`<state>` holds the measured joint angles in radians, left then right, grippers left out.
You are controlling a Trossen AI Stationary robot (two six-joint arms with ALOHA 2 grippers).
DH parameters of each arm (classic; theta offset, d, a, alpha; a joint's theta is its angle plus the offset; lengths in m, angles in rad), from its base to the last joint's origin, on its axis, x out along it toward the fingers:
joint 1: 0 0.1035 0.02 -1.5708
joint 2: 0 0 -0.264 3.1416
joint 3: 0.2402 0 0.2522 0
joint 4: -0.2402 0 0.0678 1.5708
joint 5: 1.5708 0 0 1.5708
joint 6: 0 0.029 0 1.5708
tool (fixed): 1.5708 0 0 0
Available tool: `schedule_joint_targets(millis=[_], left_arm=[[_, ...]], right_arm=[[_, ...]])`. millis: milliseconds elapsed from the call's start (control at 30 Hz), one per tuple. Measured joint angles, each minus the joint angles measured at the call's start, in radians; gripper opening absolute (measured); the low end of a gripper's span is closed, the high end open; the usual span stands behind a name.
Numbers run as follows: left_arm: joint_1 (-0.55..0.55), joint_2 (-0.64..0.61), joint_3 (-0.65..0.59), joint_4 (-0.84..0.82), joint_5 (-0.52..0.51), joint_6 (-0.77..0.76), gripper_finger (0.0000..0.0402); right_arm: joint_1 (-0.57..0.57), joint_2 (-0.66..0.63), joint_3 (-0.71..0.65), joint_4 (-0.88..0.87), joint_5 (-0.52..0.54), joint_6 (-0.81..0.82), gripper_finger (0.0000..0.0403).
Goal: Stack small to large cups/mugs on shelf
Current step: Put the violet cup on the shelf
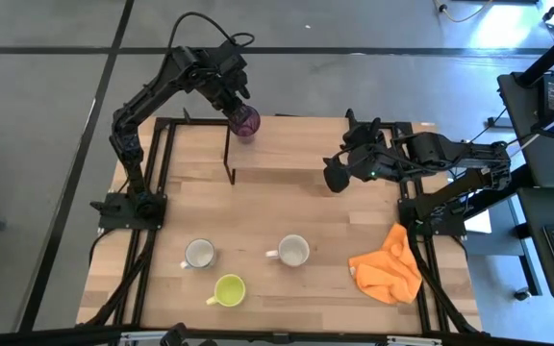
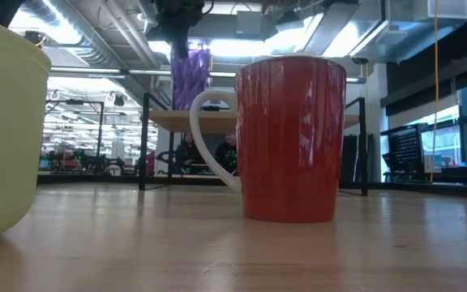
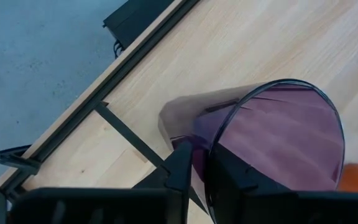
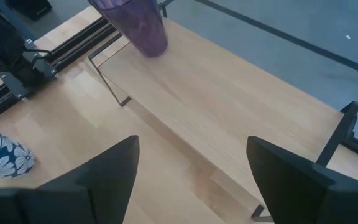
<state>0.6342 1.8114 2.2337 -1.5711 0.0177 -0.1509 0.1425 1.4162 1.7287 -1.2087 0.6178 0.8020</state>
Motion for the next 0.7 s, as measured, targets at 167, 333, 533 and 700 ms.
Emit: schedule_joint_targets(millis=[167, 333, 533, 700], left_arm=[[0.000, 0.000, 0.000, 0.000, 0.000, 0.000, 0.0032], [0.007, 0.000, -0.001, 0.000, 0.000, 0.002, 0.0026], [0.022, 0.000, -0.001, 0.000, -0.001, 0.004, 0.0025], [0.022, 0.000, -0.002, 0.001, 0.010, 0.004, 0.0030]], right_arm=[[0.000, 0.000, 0.000, 0.000, 0.000, -0.003, 0.0299], [0.000, 0.000, 0.000, 0.000, 0.000, -0.021, 0.0299], [0.000, 0.000, 0.000, 0.000, -0.001, -0.022, 0.0299], [0.000, 0.000, 0.000, 0.000, -0.001, -0.022, 0.0299]])
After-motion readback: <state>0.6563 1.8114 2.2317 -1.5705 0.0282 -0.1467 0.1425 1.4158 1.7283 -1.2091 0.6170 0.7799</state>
